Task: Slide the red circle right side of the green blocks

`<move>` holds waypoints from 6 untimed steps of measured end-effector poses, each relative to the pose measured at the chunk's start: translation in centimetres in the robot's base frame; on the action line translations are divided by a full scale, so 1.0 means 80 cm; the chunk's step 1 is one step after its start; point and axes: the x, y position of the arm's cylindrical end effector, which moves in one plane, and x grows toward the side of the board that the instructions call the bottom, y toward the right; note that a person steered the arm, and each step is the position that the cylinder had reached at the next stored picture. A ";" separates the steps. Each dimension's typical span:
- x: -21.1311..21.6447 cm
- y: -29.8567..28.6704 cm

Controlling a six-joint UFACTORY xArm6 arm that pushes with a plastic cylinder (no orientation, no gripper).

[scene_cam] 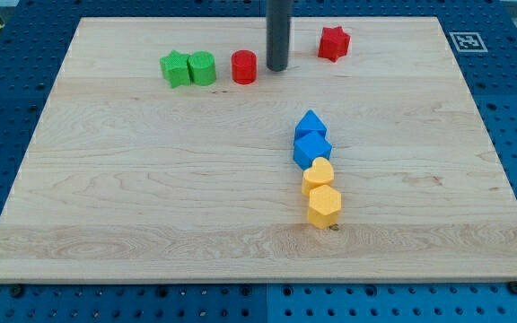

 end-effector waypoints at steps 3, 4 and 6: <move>0.004 -0.044; 0.004 -0.052; 0.004 -0.061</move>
